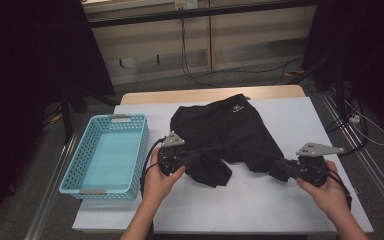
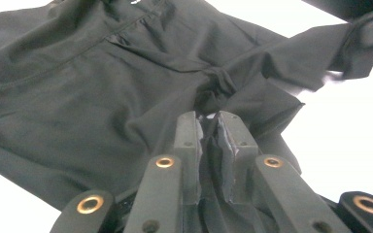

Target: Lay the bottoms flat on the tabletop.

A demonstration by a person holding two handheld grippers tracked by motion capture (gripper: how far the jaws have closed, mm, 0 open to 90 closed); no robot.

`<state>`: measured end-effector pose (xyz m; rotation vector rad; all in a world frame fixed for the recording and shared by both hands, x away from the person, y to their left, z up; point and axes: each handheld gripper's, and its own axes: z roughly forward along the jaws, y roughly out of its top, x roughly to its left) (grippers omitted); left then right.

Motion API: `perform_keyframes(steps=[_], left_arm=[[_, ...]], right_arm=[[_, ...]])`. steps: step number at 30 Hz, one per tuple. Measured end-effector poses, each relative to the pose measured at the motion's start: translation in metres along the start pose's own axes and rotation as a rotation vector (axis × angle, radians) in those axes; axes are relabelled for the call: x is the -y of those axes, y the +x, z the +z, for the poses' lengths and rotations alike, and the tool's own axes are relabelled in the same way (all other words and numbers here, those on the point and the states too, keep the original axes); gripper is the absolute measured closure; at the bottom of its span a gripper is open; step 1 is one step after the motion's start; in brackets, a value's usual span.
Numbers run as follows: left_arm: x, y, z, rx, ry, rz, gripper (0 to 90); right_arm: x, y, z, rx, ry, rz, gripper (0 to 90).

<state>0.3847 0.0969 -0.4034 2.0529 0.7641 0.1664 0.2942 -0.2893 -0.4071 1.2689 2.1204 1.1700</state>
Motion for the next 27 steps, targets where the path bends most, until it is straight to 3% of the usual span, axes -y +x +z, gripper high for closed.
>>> perform_keyframes(steps=[5,8,11,15,18,22,24,27], left_arm=[[-0.002,-0.002,0.003,0.002,0.002,0.012,79.3],[-0.004,-0.005,0.002,0.001,-0.008,0.017,77.4],[-0.005,-0.007,0.001,-0.015,-0.035,0.022,63.3],[-0.006,-0.007,0.001,-0.009,-0.043,0.017,45.7],[-0.007,-0.008,0.003,-0.001,-0.035,0.014,35.3],[-0.009,-0.013,0.008,-0.003,-0.022,0.032,28.6],[-0.010,-0.015,0.009,-0.006,-0.017,0.037,26.7],[-0.009,-0.016,0.011,-0.005,-0.014,0.034,25.7]], right_arm=[[0.006,-0.019,-0.007,0.026,-0.043,0.079,86.2],[0.015,-0.029,0.000,0.058,-0.019,0.106,82.8],[0.020,-0.034,0.007,0.135,0.010,0.097,76.5],[0.019,-0.033,0.009,0.175,0.001,0.096,65.4],[0.015,-0.025,0.005,0.148,-0.017,0.079,60.0],[0.013,-0.007,-0.002,0.078,-0.029,0.033,54.4],[0.015,0.005,0.000,0.028,-0.003,0.012,52.5],[0.020,0.023,0.015,-0.026,0.061,-0.058,54.9]])
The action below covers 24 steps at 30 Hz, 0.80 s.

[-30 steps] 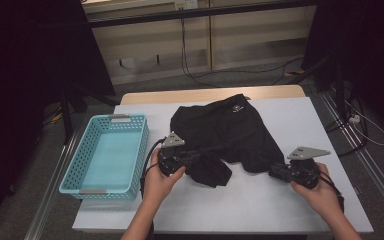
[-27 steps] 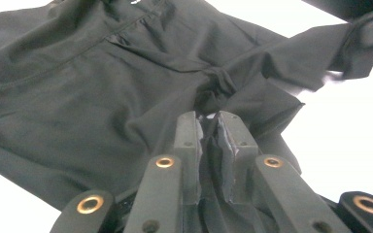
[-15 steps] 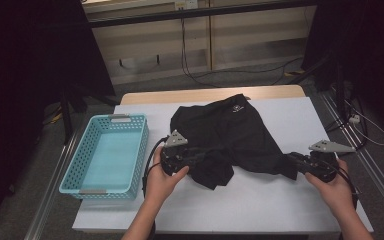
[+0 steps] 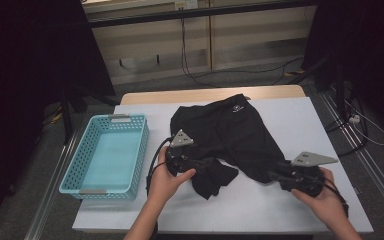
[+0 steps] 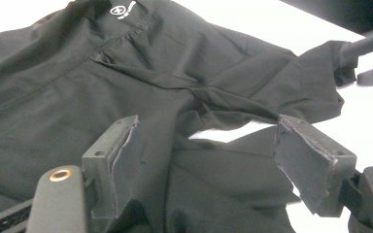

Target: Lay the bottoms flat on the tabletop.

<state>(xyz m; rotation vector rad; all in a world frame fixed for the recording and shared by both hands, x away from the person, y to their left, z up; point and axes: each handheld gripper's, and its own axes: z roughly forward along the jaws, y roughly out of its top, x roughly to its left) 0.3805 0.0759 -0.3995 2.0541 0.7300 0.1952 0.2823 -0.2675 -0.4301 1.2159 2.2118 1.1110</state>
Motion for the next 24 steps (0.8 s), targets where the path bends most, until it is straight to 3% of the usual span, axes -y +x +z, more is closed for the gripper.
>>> perform_keyframes(steps=[3,7,8,11,14,20,22,24], left_arm=[[0.001,0.001,-0.001,-0.005,-0.003,-0.001,25.3],[0.003,0.002,-0.005,-0.009,-0.015,-0.018,25.1],[0.003,0.002,-0.006,-0.011,-0.013,-0.018,25.1],[0.003,0.003,-0.009,-0.014,-0.020,-0.017,25.1],[0.003,0.002,-0.009,-0.010,-0.019,-0.018,25.1],[0.002,-0.002,-0.007,0.000,-0.019,-0.010,25.1],[0.001,-0.004,-0.006,0.004,-0.017,-0.010,25.1],[0.002,-0.006,-0.004,0.008,-0.018,-0.012,25.1]], right_arm=[[0.002,0.011,0.019,-0.031,0.055,-0.050,55.4],[0.004,0.017,0.038,-0.022,0.108,-0.079,56.9],[0.003,0.017,0.040,-0.020,0.098,-0.075,60.7],[0.000,0.014,0.040,-0.025,0.110,-0.080,87.6],[-0.002,0.014,0.039,-0.065,0.110,-0.057,88.6],[-0.026,0.030,0.016,-0.159,-0.015,-0.056,88.7],[-0.034,0.031,0.016,-0.196,-0.068,-0.024,88.6],[-0.040,0.029,0.023,-0.184,-0.085,-0.002,88.3]])
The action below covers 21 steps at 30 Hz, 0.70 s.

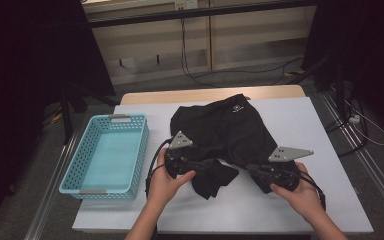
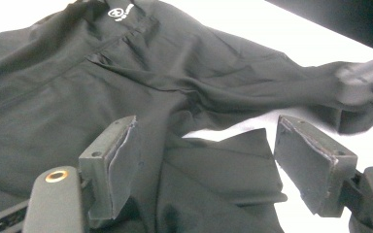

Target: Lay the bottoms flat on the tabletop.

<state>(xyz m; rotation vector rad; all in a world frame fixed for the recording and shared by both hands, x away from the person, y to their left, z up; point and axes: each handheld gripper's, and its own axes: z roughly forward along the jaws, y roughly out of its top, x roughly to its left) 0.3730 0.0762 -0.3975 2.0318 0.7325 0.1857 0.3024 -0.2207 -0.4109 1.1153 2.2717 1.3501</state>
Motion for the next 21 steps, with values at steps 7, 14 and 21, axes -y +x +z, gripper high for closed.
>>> perform_keyframes(steps=[7,14,21], left_arm=[[0.000,-0.004,0.004,0.014,0.007,0.005,24.8],[0.001,-0.009,0.009,0.030,0.019,0.004,24.3],[0.003,-0.011,0.013,0.033,0.032,0.009,24.2]], right_arm=[[0.004,-0.017,0.015,0.077,0.020,0.056,52.9],[0.012,-0.040,-0.015,0.190,0.005,0.114,40.9],[0.033,-0.069,-0.025,0.335,0.071,0.156,48.5]])
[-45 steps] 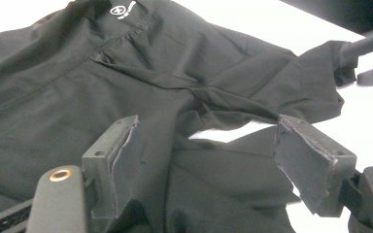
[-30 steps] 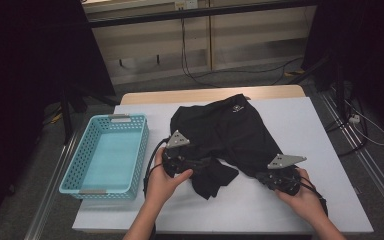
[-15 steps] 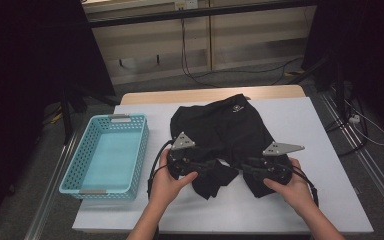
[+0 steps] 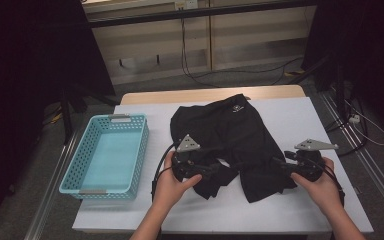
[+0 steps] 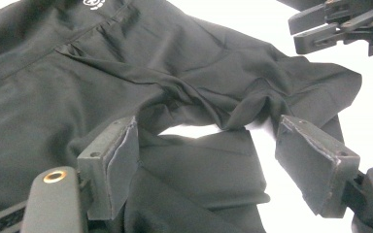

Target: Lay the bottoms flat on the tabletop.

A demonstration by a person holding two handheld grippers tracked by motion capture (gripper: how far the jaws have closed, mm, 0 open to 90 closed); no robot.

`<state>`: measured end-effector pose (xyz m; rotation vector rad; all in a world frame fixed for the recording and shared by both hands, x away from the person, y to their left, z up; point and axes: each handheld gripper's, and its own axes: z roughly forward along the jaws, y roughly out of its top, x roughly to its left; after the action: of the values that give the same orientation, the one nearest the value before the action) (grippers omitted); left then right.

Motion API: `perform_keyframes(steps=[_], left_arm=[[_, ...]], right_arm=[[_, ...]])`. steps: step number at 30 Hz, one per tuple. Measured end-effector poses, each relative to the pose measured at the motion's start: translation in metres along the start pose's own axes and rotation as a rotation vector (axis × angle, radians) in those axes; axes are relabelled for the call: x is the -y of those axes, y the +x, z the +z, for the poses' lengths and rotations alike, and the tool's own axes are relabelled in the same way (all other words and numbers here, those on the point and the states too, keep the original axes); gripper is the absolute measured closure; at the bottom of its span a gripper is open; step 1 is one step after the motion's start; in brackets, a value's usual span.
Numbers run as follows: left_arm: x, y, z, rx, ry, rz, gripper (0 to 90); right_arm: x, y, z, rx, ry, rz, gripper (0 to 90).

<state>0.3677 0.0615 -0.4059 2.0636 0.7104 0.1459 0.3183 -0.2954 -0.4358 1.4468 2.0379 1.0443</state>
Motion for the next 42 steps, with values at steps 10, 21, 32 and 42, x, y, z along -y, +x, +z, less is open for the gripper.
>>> perform_keyframes(steps=[10,21,32,42], left_arm=[[0.001,-0.002,0.004,0.003,0.005,0.008,24.1],[0.002,-0.011,0.011,0.021,0.005,0.030,24.0],[0.003,-0.014,0.010,0.025,0.010,0.050,23.7],[0.002,-0.017,0.009,0.023,0.002,0.052,23.7]], right_arm=[[0.007,-0.004,0.025,0.061,0.083,-0.026,77.2],[-0.003,-0.034,0.019,0.138,-0.042,0.041,83.3],[0.002,-0.024,-0.004,0.108,-0.014,-0.003,57.8],[0.020,-0.003,-0.019,0.036,0.110,-0.083,62.1]])
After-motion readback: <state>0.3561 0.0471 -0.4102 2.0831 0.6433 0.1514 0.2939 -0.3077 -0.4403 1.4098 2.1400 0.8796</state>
